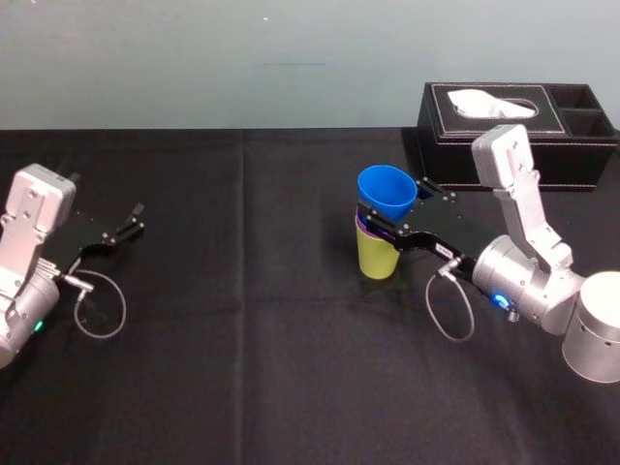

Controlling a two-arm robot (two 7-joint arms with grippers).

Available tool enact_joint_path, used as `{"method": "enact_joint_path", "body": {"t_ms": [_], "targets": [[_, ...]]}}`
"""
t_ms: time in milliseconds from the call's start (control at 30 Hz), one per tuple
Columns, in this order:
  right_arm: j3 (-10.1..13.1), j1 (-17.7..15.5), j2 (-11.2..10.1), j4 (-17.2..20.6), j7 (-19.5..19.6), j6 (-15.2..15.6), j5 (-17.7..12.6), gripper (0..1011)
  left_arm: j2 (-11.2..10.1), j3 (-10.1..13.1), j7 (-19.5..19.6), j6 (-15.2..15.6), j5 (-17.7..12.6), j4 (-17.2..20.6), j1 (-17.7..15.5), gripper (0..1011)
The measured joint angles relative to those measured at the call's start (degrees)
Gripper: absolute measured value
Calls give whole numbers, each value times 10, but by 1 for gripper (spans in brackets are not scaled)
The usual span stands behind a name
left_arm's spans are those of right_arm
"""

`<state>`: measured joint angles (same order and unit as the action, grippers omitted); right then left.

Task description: Stack the three plastic cups sequentially using one hand.

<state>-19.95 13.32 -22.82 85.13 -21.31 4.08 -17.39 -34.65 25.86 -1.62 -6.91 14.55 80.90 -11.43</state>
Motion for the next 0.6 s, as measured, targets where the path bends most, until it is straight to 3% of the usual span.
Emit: {"method": "enact_joint_path", "body": {"t_ms": [333, 600], "targets": [[0, 1, 0, 0, 0, 1, -1, 722, 0, 0, 0, 0, 0, 0, 0, 1011], [-1, 1, -1, 0, -1, 2, -2, 915, 0, 0, 0, 0, 0, 0, 0, 1011]]}}
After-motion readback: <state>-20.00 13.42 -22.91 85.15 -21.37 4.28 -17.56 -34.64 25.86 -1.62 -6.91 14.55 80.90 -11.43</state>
